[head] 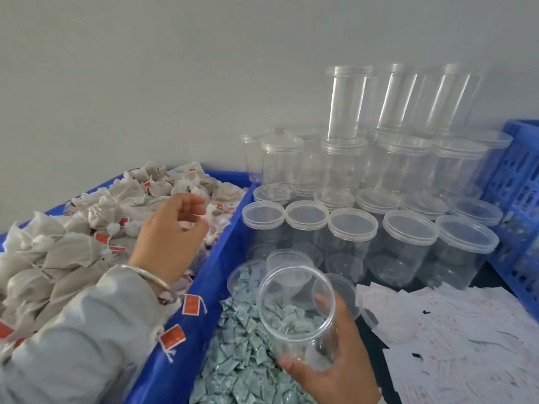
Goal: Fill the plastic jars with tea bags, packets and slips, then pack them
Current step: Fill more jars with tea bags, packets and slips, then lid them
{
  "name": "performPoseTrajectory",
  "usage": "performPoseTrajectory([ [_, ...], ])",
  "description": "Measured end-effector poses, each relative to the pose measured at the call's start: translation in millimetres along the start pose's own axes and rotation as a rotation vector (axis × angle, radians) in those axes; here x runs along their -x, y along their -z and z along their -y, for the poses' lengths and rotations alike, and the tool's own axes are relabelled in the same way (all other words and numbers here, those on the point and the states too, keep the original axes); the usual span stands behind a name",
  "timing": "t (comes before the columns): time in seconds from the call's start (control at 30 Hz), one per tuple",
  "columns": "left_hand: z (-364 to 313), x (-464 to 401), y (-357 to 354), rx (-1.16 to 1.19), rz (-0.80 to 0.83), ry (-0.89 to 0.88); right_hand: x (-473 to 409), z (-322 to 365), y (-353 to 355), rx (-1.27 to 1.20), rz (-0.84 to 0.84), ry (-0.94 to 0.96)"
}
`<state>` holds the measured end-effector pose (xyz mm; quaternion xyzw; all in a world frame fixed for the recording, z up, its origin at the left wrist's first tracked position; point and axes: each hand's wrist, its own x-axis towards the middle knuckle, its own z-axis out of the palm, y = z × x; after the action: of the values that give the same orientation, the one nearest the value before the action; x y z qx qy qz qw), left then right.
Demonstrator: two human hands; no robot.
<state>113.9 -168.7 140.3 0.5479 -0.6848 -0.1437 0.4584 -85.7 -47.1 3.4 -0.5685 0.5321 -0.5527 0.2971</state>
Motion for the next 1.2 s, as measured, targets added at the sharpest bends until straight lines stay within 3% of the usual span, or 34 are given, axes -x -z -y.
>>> performPoseTrajectory([
  [0.13, 23, -14, 0, -0.284, 0.081, 0.119, 1, 2, -1, -0.022, 0.013, 0.02],
  [0.2, 27, -14, -8, -0.458, 0.259, 0.22, 2, 5, -2, -0.034, 0.015, 0.023],
  [0.3, 30, -13, -16, -0.652, 0.507, 0.224, 3, 8, -4, -0.07, 0.024, 0.023],
  [0.5, 39, -14, -18, -0.639, 0.493, 0.273, 6, 13, -11, -0.107, 0.016, -0.048],
  [0.7, 25, -17, -14, -0.785, 0.526, 0.217, 7, 22, -39, -0.237, -0.022, -0.115],
  [0.87, 12, -17, -3, -1.056, 0.547, 0.027, 14, 14, -47, -0.149, 0.059, -0.057],
  [0.93, 14, -15, 2, -0.772, 0.368, 0.048, 14, 9, -42, -0.083, 0.08, -0.078],
  [1.03, 9, -9, 6, 0.099, 0.152, 0.294, 11, 6, -35, -0.038, 0.036, -0.08],
  [1.13, -3, -4, 6, 0.679, 0.215, 0.434, 8, 5, -33, -0.006, 0.002, -0.072],
  [1.2, -12, 0, 6, 0.865, 0.284, 0.443, 8, 5, -33, 0.008, 0.002, -0.069],
])
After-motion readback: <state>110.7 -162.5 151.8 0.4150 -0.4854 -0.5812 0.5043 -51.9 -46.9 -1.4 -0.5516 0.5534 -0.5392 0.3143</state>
